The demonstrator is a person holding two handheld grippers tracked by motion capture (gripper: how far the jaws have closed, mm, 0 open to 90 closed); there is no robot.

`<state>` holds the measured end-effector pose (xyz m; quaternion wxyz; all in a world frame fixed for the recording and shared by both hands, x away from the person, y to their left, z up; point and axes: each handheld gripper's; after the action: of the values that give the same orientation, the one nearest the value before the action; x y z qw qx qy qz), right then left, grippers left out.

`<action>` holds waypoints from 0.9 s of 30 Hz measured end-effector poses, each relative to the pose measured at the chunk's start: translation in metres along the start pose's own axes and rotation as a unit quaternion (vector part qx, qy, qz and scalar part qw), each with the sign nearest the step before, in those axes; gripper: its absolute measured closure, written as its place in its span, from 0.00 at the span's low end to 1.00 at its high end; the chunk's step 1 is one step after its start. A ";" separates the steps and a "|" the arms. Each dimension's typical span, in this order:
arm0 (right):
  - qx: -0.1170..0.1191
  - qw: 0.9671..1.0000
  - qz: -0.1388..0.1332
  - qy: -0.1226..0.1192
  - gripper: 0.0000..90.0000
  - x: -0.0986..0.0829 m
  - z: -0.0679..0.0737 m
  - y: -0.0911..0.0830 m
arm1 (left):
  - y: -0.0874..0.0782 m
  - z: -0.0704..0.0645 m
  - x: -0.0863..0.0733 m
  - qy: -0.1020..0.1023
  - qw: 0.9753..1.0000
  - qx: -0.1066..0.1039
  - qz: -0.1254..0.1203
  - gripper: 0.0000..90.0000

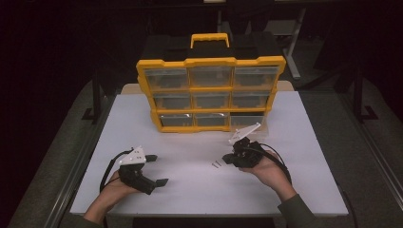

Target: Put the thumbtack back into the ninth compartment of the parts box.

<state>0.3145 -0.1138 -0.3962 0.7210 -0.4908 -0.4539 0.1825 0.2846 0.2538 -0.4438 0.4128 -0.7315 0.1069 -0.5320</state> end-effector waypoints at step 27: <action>-0.010 1.000 -0.016 0.002 0.95 0.019 -0.022 -0.042 | -0.001 0.001 0.000 -0.006 1.000 -0.006 -0.005 0.01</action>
<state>0.3348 -0.1312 -0.3534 0.7201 -0.4905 -0.4620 0.1652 0.2852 0.2549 -0.4435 0.4068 -0.7372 0.1042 -0.5293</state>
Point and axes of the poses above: each handheld gripper's, and its own axes: y roughly forward along the jaws, x roughly out of its top, z roughly to its left, and after that the axes turned 11 degrees about z, right-handed
